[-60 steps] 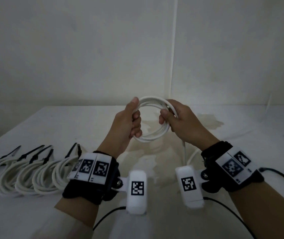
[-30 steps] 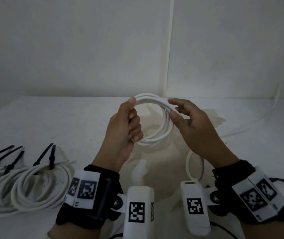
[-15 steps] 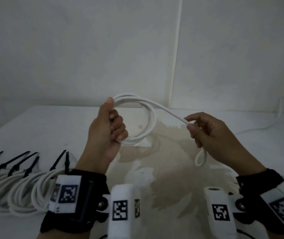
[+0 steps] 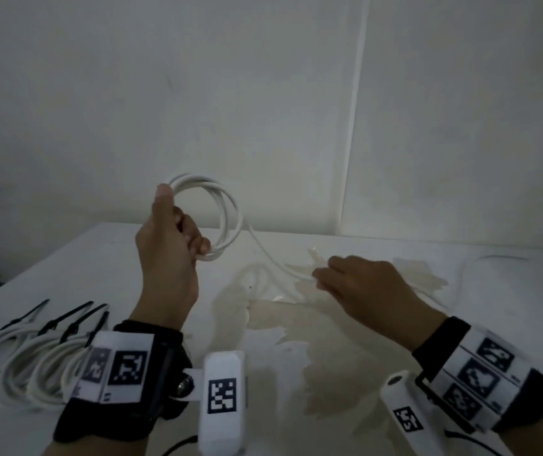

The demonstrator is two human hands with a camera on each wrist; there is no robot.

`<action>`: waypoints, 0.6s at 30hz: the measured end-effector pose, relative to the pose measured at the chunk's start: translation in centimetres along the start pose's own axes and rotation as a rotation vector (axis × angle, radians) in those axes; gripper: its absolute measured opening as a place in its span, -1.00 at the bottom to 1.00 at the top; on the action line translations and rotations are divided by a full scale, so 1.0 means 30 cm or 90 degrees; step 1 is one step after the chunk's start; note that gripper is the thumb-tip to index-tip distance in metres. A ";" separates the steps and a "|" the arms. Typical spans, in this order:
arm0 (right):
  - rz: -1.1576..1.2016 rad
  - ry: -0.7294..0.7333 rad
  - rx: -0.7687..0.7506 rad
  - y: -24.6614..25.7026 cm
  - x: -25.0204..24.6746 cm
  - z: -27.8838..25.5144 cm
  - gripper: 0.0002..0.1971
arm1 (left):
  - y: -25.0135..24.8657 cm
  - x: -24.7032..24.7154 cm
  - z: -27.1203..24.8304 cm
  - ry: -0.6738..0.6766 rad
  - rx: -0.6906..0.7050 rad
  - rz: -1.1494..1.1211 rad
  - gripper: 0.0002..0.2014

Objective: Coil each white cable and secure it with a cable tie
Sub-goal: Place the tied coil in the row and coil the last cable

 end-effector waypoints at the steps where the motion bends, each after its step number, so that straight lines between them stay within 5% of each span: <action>1: 0.010 -0.002 -0.029 0.041 -0.006 0.005 -0.72 | -0.005 0.005 -0.009 0.000 0.014 0.024 -0.57; 13: 0.071 -0.118 -0.126 0.196 -0.137 0.083 -0.78 | 0.060 0.112 -0.137 0.141 0.166 0.309 -0.63; 18: 0.202 -0.167 -0.054 0.153 -0.204 0.116 -0.82 | 0.124 0.160 -0.195 0.245 0.150 0.410 -0.59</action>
Point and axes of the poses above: each hand's wrist, its own z-axis towards the middle knuckle, its own x-axis out of the palm, y = z × x, the point moved 10 cm from there along z, towards the middle knuckle, and after that the axes turned 3 degrees about -y, right-handed, at the moved point
